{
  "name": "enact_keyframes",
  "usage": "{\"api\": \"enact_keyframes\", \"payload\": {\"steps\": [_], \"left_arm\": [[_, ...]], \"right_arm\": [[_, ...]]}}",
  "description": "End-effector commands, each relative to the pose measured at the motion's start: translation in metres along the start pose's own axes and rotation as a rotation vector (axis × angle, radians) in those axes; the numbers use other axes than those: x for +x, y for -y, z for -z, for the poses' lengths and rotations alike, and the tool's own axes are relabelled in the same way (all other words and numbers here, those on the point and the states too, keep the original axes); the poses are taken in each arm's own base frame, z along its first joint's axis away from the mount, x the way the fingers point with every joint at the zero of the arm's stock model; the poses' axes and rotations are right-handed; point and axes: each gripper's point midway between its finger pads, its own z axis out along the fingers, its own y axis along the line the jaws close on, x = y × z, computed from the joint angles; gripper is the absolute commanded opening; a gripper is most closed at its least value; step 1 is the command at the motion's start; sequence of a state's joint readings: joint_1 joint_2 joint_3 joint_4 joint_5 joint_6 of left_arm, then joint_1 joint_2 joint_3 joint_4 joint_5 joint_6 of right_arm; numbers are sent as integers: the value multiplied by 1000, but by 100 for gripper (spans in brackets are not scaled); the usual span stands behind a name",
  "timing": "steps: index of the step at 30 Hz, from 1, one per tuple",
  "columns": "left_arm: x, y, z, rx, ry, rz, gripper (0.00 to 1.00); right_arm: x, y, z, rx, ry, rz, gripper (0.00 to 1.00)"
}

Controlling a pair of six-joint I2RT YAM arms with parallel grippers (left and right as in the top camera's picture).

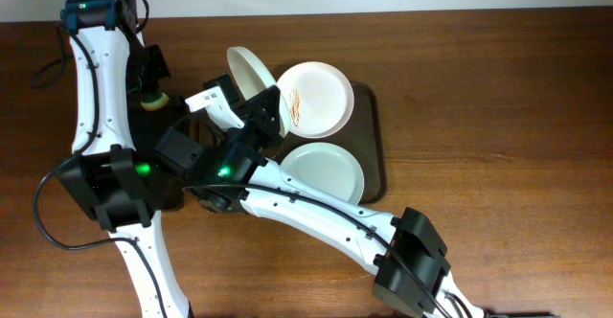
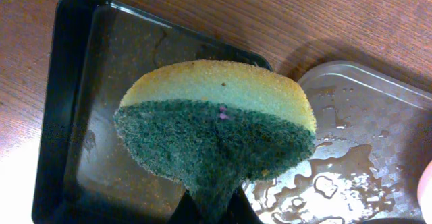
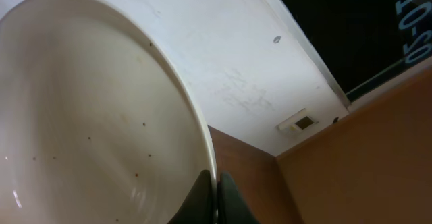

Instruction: Clean dirty plates on tray and stack at the side

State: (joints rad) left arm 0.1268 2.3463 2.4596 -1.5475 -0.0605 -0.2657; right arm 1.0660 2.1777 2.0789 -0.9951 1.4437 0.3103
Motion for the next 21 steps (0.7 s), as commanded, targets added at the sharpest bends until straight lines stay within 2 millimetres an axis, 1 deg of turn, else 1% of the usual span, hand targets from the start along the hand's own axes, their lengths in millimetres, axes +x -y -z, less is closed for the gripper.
{"api": "enact_keyframes", "payload": {"steps": [1, 2, 3, 4, 5, 6, 7, 8, 9, 10, 11, 12, 13, 14, 15, 16, 17, 18, 20, 21], "left_arm": [[-3, -1, 5, -2, 21, -11, 1], [-3, -1, 5, -2, 20, -11, 1], [-3, -1, 5, -2, 20, -11, 1], [-3, -1, 5, -2, 20, -11, 1], [-3, -1, 5, -2, 20, -11, 1], [-3, -1, 5, -2, 20, -11, 1], [-3, 0, 5, 1, 19, -11, 1], [-2, 3, 5, 17, 14, -13, 1], [-1, 3, 5, 19, 10, -16, 1], [-1, 4, 5, 19, 9, -23, 1], [-1, 4, 5, 19, 9, -23, 1], [-1, 4, 5, 19, 10, -22, 1], [-1, 4, 5, 19, 10, -22, 1], [-1, 4, 5, 19, 10, -22, 1], [-1, 4, 5, 19, 12, -22, 1], [-4, 5, 5, 22, 22, -21, 1], [-5, 5, 5, 24, 29, -21, 1], [-6, 5, 5, 25, 32, -21, 1], [-8, 6, 5, 26, 38, -21, 1], [-8, 6, 5, 27, 39, -21, 1]], "right_arm": [[-12, 18, 7, 6, 17, -61, 4], [-1, 1, -5, -114, -49, -48, 4], [14, -7, -20, -224, -136, -47, 4], [22, -4, -29, -264, -188, -69, 4], [35, 13, -46, -337, -285, -129, 4], [42, 33, -61, -401, -356, -188, 4], [53, 68, -82, -459, -437, -285, 4], [65, 102, -99, -477, -497, -367, 4], [87, 140, -120, -476, -575, -456, 4], [130, 184, -150, -428, -700, -551, 4], [168, 209, -168, -372, -804, -601, 4], [207, 227, -184, -323, -904, -651, 4], [238, 234, -194, -289, -976, -679, 4], [280, 235, -205, -259, -1068, -712, 4], [308, 232, -213, -233, -1108, -736, 4], [344, 220, -221, -202, -1145, -754, 4], [363, 209, -224, -194, -1157, -760, 4], [376, 198, -225, -194, -1163, -762, 4], [415, 160, -222, -200, -1169, -760, 4], [424, 152, -221, -200, -1168, -760, 4]]}}
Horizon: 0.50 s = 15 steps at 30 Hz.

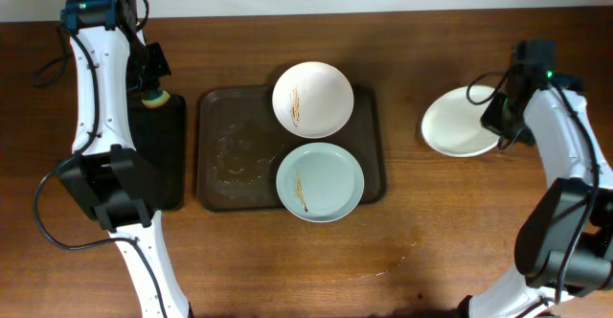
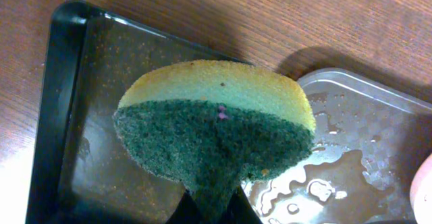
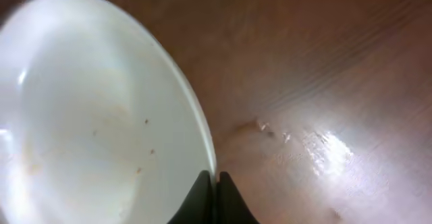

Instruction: Clean dirty plates on tray and stack at the side

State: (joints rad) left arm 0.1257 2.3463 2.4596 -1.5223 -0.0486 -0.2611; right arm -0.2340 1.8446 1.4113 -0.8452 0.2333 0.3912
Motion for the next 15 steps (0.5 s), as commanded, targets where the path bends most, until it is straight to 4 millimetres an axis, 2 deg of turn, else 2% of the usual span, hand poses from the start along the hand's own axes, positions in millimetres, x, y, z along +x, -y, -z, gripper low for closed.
{"api": "enact_keyframes", "payload": {"steps": [1, 2, 3, 4, 5, 6, 8, 9, 10, 11, 13, 15], "left_arm": [[-3, 2, 5, 9, 17, -16, 1], [-3, 2, 5, 9, 17, -16, 1], [-3, 2, 5, 9, 17, -16, 1], [-3, 2, 5, 9, 17, -16, 1], [-3, 2, 5, 9, 17, -16, 1], [-1, 5, 5, 30, 8, -23, 1], [1, 17, 6, 97, -2, -67, 1], [2, 23, 7, 128, -3, -104, 1], [4, 28, 7, 144, -7, -148, 1], [9, 36, 8, 147, -14, -217, 1], [15, 49, 8, 147, -20, -268, 1], [19, 59, 9, 151, -18, -289, 1]], "right_arm": [[24, 1, -23, 3, -25, 4, 12], [28, 3, -24, 8, -37, 7, 43], [28, 1, -20, -5, -45, 14, 47], [21, -10, -4, -70, -56, 57, 49], [11, -25, 29, -172, -62, 53, 47], [0, -62, 91, -397, -41, 112, 43], [9, -104, 142, -580, -15, 204, 44], [38, -133, 157, -620, -46, 299, 47], [77, -156, 150, -615, -124, 391, 49], [106, -167, 138, -588, -181, 449, 49], [172, -176, 102, -511, -343, 526, 48], [219, -183, 78, -472, -435, 610, 48]]}}
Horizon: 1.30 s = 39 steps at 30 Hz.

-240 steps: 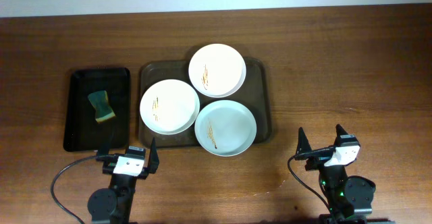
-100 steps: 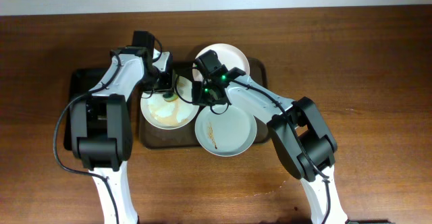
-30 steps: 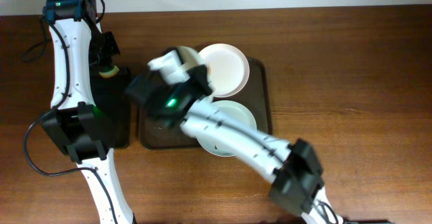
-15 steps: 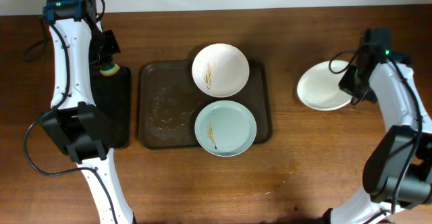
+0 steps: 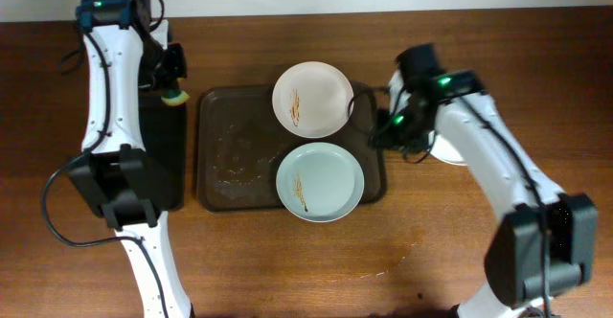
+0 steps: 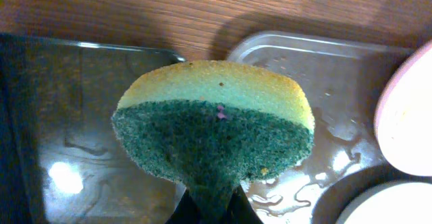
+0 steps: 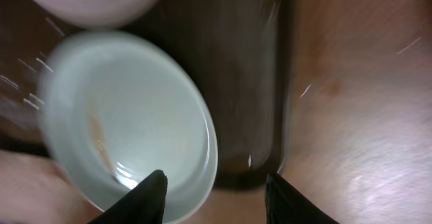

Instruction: Clean dirty plates on tray and stack at the side

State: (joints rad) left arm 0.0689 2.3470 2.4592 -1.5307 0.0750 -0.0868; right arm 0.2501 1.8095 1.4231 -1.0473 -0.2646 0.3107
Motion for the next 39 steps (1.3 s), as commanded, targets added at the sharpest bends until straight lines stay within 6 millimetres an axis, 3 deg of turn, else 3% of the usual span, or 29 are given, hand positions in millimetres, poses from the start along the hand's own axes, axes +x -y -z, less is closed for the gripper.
{"api": "enact_keyframes", "payload": {"steps": [1, 4, 8, 9, 10, 11, 12, 13, 16, 19, 24, 27, 28, 31, 32, 33, 37, 39], "left_arm": [[-1, 16, 5, 21, 16, -65, 1], [0, 18, 5, 22, 15, -68, 1], [0, 18, 5, 22, 14, -68, 1], [0, 18, 5, 22, 14, -68, 1], [0, 18, 5, 21, 14, -68, 1], [0, 18, 5, 22, 14, -68, 1], [0, 19, 5, 26, 13, -68, 1], [1, 19, 5, 25, 9, -68, 1], [8, 18, 5, 23, -19, -65, 1], [10, 24, 5, 60, -30, -56, 1], [23, 25, 6, 69, -82, -51, 1], [23, 25, 6, 69, -82, -51, 1], [23, 26, 6, 70, -81, -51, 1], [28, 35, 1, 94, -105, -60, 1], [37, 42, -10, 100, -144, -73, 1], [44, 47, -19, 98, -175, -83, 1], [67, 74, -54, 91, -251, -150, 1], [89, 83, -89, 66, -308, -199, 1]], "right_arm": [[29, -15, -42, 15, -114, 50, 48], [43, -16, -76, 54, -205, 61, 46], [43, -10, -86, 81, -218, 36, 34], [43, -10, -86, 81, -219, 37, 27], [44, -11, -86, 79, -219, 38, 4], [45, -16, -86, 49, -229, 55, 4], [50, -56, -76, -126, -262, 103, 4], [46, -75, -72, -160, -245, 86, 4], [9, -114, -89, -87, -4, -60, 4], [-6, -141, -100, 10, 232, -87, 4], [7, -139, -128, 33, 169, -98, 5], [8, -144, -128, 7, 155, -95, 30], [0, -144, -126, 1, 186, -96, 33], [-16, -143, -129, -28, 221, -115, 27], [-13, -140, -139, -23, 194, -117, 7], [-10, -138, -146, -22, 175, -119, 4], [-19, -131, -144, -27, 184, -144, 4], [-22, -128, -143, -35, 178, -154, 4]]}}
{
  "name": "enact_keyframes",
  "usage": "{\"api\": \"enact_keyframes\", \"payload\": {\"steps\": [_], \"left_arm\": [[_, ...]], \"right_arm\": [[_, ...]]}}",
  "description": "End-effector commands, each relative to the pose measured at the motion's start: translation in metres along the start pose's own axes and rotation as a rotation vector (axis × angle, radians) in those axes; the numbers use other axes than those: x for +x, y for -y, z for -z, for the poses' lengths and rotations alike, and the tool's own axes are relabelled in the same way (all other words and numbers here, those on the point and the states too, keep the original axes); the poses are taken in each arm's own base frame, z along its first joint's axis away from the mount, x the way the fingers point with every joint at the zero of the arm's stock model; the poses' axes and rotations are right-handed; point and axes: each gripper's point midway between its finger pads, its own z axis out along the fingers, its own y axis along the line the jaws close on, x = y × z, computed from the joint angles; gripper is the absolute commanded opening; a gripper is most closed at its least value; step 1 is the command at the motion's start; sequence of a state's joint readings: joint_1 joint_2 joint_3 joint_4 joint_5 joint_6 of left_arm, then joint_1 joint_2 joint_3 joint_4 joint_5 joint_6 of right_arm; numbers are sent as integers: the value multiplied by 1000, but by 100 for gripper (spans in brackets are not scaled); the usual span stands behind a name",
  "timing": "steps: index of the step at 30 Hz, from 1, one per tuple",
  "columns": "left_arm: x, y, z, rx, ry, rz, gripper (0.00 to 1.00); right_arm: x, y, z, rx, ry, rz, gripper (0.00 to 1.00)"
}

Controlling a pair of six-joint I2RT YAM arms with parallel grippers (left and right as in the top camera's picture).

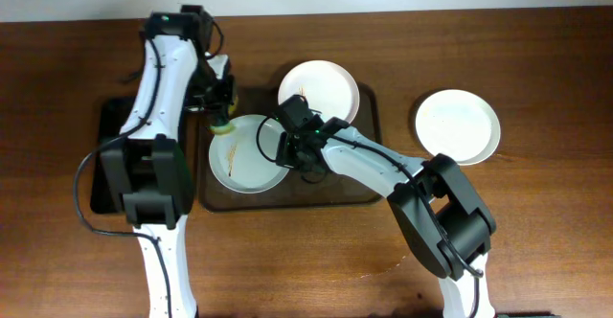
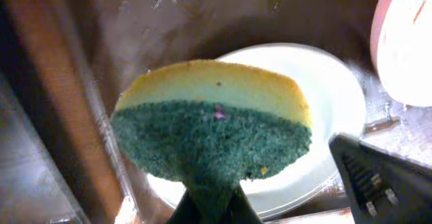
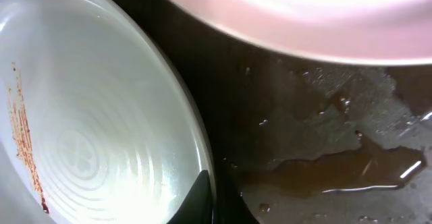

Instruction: Clean dirty plates on tray and stack at the side

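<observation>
A pale green plate (image 1: 241,155) with a red streak (image 3: 23,133) is at the left half of the dark serving tray (image 1: 359,189). My right gripper (image 1: 287,151) is shut on its right rim (image 3: 209,196). My left gripper (image 1: 219,115) is shut on a yellow-and-green sponge (image 2: 212,126), held green side forward just over the plate's upper left part (image 2: 324,109). A second dirty plate (image 1: 319,90), white with a streak, sits at the tray's far side. One clean white plate (image 1: 458,124) lies on the table to the right.
A black sponge tray (image 1: 103,155) lies on the table left of the left arm. The serving tray's floor is wet (image 3: 337,163) beside the green plate. The second plate's underside (image 3: 304,15) hangs close above my right fingers.
The green plate was at the tray's near right and is now at its left half. My right gripper, then open over it, is shut on its rim. The sponge moved from the black tray to over the plate.
My right gripper first held a white plate up near the sponge at the left. Then that plate was on the table at the right, still gripped. Then the gripper was open over the green plate. Now it grips that plate, with the sponge above it.
</observation>
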State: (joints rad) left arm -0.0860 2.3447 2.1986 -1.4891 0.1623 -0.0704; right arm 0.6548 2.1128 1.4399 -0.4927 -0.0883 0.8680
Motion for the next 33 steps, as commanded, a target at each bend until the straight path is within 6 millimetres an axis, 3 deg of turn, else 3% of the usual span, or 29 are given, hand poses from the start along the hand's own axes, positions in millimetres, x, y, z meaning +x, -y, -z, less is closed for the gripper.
{"api": "enact_keyframes", "payload": {"steps": [1, 2, 5, 8, 12, 13, 14, 15, 16, 17, 18, 19, 21, 23, 25, 26, 27, 29, 31, 33], "left_arm": [[23, 7, -53, -43, -98, -59, 1], [35, -3, -86, -84, -130, -64, 1], [43, -13, -126, -96, -120, -65, 1], [58, -18, -132, -109, -169, -60, 1], [113, -44, -111, -250, -402, -15, 1], [112, -46, -110, -261, -397, -5, 1], [93, -42, -118, -241, -316, -8, 1], [62, -24, -130, -136, -185, -39, 1], [49, -4, -134, -19, -135, -104, 1], [35, 28, -133, 164, -67, -207, 1], [17, 43, -131, 243, 17, -257, 1], [13, 42, -131, 237, 34, -259, 1], [11, 7, -136, 43, 21, -122, 1], [32, -58, -126, -340, -33, 123, 1], [56, -76, -115, -461, -114, 165, 1], [65, -74, -114, -457, -154, 161, 1], [81, -55, -118, -353, -241, 91, 1], [85, 20, -126, 132, -271, -222, 1], [70, 61, -121, 374, -171, -320, 1], [48, 64, -124, 376, -81, -327, 1]], "right_arm": [[-4, 12, -9, 21, -15, -28, 4], [-4, 12, -9, 21, -15, -28, 4], [-4, 12, -9, 21, -14, -28, 4], [-4, 12, -9, 20, -14, -27, 4], [-4, 11, -9, 18, -12, -24, 4], [-5, 11, -9, 16, -11, -23, 4], [-5, 10, -9, 13, -12, -23, 4], [-5, 10, -9, 13, -12, -23, 4], [-5, 10, -9, 13, -12, -23, 4], [-4, 10, -9, 14, -12, -23, 4], [-4, 10, -9, 14, -12, -23, 4], [-4, 10, -9, 14, -13, -23, 4], [-4, 10, -9, 13, -12, -24, 4], [-4, 10, -9, 13, -12, -23, 4], [-4, 10, -9, 13, -12, -23, 4], [-4, 10, -9, 13, -12, -23, 4], [-4, 10, -9, 13, -12, -23, 4], [-4, 10, -9, 13, -12, -23, 4], [-5, 10, -9, 13, -12, -23, 4], [-5, 10, -9, 13, -12, -23, 4]]}}
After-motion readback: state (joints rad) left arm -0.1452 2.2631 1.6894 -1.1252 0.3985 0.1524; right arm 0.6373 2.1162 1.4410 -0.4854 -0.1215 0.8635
